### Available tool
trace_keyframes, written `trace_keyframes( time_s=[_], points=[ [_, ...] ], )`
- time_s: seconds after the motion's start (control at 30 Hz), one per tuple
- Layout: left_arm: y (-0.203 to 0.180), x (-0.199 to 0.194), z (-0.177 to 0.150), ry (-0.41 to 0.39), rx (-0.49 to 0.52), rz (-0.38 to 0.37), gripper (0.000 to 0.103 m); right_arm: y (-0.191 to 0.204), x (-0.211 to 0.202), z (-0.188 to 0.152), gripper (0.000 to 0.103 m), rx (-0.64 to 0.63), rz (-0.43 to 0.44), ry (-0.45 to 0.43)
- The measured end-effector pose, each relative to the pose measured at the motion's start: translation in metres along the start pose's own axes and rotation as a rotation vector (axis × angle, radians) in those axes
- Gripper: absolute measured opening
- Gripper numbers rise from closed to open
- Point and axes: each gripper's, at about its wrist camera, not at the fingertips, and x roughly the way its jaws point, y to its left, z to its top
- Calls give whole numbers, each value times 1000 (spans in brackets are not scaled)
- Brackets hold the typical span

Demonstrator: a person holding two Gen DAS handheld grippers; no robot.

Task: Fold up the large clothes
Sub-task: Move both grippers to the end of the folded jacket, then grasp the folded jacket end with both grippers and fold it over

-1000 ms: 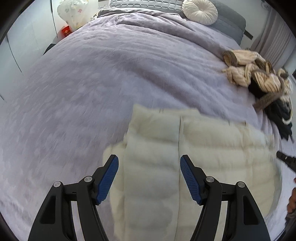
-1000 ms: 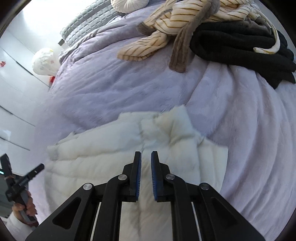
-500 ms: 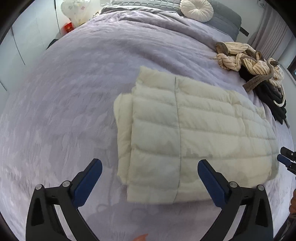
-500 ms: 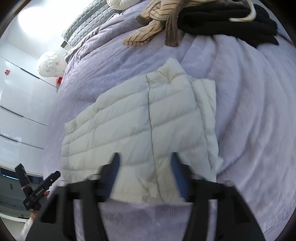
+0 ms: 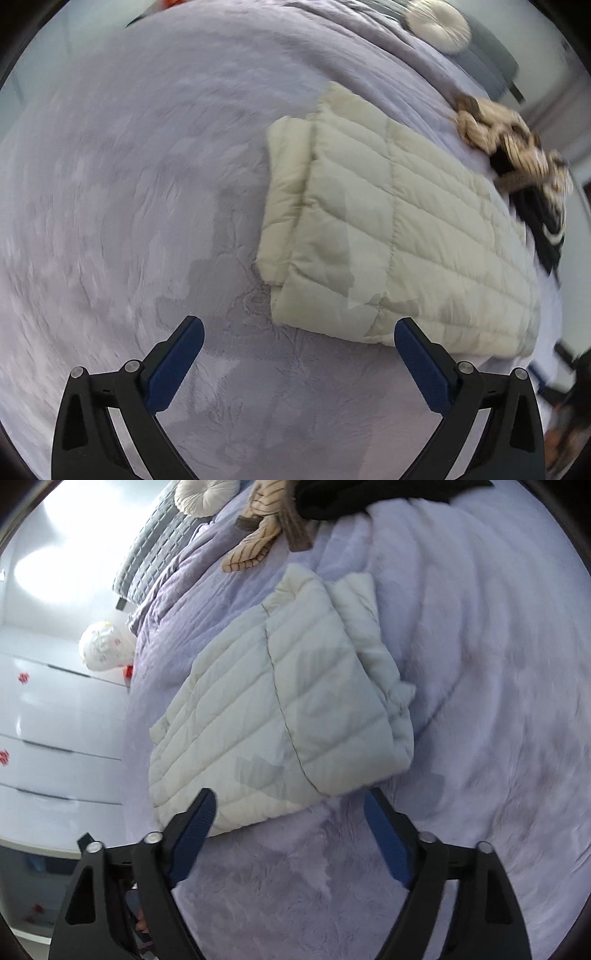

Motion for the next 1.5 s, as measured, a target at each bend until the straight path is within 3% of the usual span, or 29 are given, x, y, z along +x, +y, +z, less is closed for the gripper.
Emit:
trace_keyframes(
  time_s=[0.1, 0.23, 0.33, 0.7, 0.83, 0.9, 0.97, 1.0, 1.03, 1.07, 1.13, 1.2, 1.5],
  points=[
    [10, 10, 0, 31, -76, -98, 103, -11, 10, -8, 103, 40, 18, 18],
    [21, 27, -1, 70, -182, -228, 103, -24, 22, -13, 103, 104, 63, 25],
    [29, 42, 1, 86, -239, -269, 103, -36, 31, -14, 103, 176, 109, 17],
    [11, 77, 36, 57, -173, -291, 103, -55, 78, 16, 103, 354, 309, -31],
    [7, 88, 48, 57, -180, -307, 102, -56, 98, 25, 103, 385, 324, -31],
    [6, 88, 53, 49, -192, -317, 93, -56, 102, 27, 103, 388, 325, -29],
    [7, 88, 56, 51, -200, -331, 70, -57, 103, 28, 102, 391, 332, -28],
    [8, 88, 56, 53, -204, -347, 63, -58, 102, 28, 101, 397, 336, -29],
    [8, 88, 57, 57, -206, -371, 49, -60, 101, 29, 94, 406, 339, -32],
    [8, 86, 57, 59, -202, -379, 42, -64, 99, 29, 87, 416, 338, -32],
    [4, 80, 57, 48, -172, -381, 35, -71, 97, 29, 50, 440, 339, -25],
    [0, 74, 57, 41, -150, -389, 31, -77, 96, 25, 32, 466, 391, -31],
    [4, 33, 51, 25, -121, -437, 30, -56, 72, 19, 26, 406, 474, -43]
  ],
)
